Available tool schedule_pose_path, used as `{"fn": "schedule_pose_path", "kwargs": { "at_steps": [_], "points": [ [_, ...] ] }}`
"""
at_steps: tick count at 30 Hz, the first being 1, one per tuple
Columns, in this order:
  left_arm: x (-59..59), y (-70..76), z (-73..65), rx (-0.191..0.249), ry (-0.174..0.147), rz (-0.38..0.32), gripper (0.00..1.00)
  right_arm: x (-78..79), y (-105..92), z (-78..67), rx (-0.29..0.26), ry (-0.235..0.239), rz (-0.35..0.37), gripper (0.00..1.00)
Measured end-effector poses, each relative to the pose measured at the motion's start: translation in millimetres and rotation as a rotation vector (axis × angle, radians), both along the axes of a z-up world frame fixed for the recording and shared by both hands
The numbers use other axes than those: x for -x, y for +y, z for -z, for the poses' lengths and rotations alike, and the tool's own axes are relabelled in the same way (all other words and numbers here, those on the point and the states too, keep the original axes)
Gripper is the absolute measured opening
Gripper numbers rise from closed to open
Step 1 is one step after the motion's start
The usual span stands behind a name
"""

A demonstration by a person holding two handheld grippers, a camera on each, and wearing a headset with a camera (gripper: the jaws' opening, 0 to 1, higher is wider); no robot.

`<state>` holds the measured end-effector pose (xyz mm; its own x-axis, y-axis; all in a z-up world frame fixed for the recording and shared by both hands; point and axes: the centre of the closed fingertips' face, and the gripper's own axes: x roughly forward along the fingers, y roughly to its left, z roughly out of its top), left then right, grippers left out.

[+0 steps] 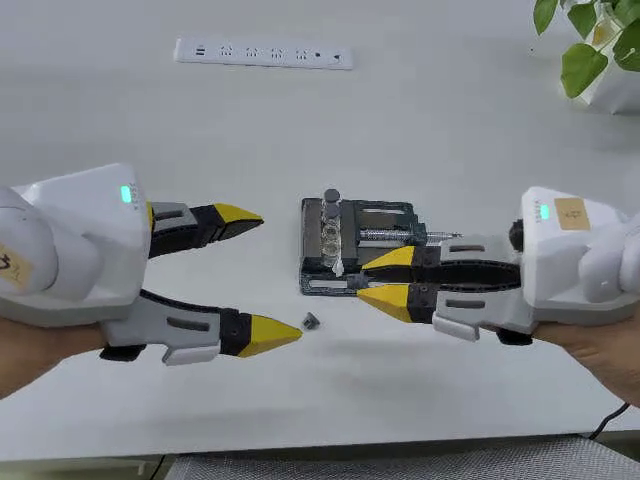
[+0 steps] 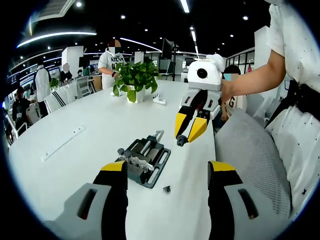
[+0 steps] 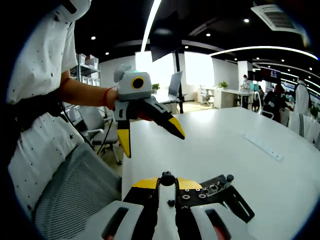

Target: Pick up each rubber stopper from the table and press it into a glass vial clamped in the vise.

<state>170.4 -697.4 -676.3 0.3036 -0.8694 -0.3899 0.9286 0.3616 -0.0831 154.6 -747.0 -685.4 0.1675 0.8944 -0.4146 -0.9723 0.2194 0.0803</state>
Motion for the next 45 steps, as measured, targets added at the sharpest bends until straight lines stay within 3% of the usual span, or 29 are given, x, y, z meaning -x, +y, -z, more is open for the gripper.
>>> {"fn": "schedule_pose_path", "kwargs": {
  "at_steps": [5, 8, 19, 39, 45],
  "points": [
    [-3.7, -6.6, -15.8, 0.066, 0.012, -0.004, 0.51, 5.2, 5.7, -21.5, -0.018, -0.03, -0.032, 0.07],
    [-3.7, -10.1, -23.7, 0.097, 0.024, 0.003, 0.38, 7.7, 9.1, -30.5, -0.025, -0.042, -0.045, 0.07],
    [6.1, -26.2, -44.9, 0.186, 0.034, 0.055, 0.19, 10.5, 18.1, -49.5, -0.058, -0.06, -0.047, 0.07],
    [15.9, -35.6, -65.8, 0.238, 0.03, 0.123, 0.07, 10.7, 21.3, -72.6, -0.159, -0.035, -0.026, 0.07],
    [17.9, -36.1, -68.5, 0.239, 0.025, 0.133, 0.06, 11.9, 21.4, -74.2, -0.155, -0.04, -0.035, 0.07]
  ]
}}
